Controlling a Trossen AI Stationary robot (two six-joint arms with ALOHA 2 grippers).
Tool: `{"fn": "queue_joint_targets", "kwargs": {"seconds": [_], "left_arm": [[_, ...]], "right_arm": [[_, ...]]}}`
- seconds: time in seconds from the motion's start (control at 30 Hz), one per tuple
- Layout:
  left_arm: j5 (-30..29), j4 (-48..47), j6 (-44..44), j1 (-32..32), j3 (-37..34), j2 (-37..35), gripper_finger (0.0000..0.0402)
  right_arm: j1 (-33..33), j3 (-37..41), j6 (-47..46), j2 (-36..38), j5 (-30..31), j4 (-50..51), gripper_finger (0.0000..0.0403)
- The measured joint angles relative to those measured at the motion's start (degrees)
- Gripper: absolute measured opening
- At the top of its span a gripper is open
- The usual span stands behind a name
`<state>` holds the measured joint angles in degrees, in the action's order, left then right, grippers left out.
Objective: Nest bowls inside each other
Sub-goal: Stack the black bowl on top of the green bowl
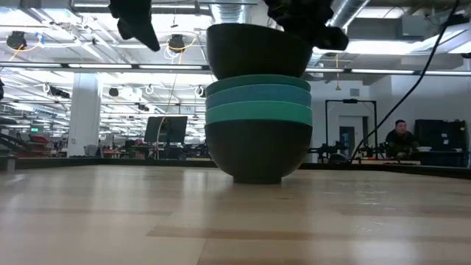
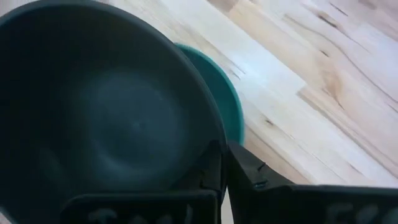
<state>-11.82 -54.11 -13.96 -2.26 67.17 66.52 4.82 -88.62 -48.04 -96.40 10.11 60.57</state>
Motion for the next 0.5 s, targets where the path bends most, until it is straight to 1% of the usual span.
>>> {"fn": "queue_joint_targets", "kwargs": {"seconds": [0.17,0.5], "left_arm": [[0.5,1.5,0.0,0.0,-1.6,0.0,0.0002],[0.6,2.8,-0.2,0.0,-1.7,0.0,0.0002]], "right_arm": [[0.3,0.0,-0.9,-0.6,0.0,0.3,0.0023],[0.3,0.0,-1.1,-0.8,-1.3,0.4,0.0022]]}}
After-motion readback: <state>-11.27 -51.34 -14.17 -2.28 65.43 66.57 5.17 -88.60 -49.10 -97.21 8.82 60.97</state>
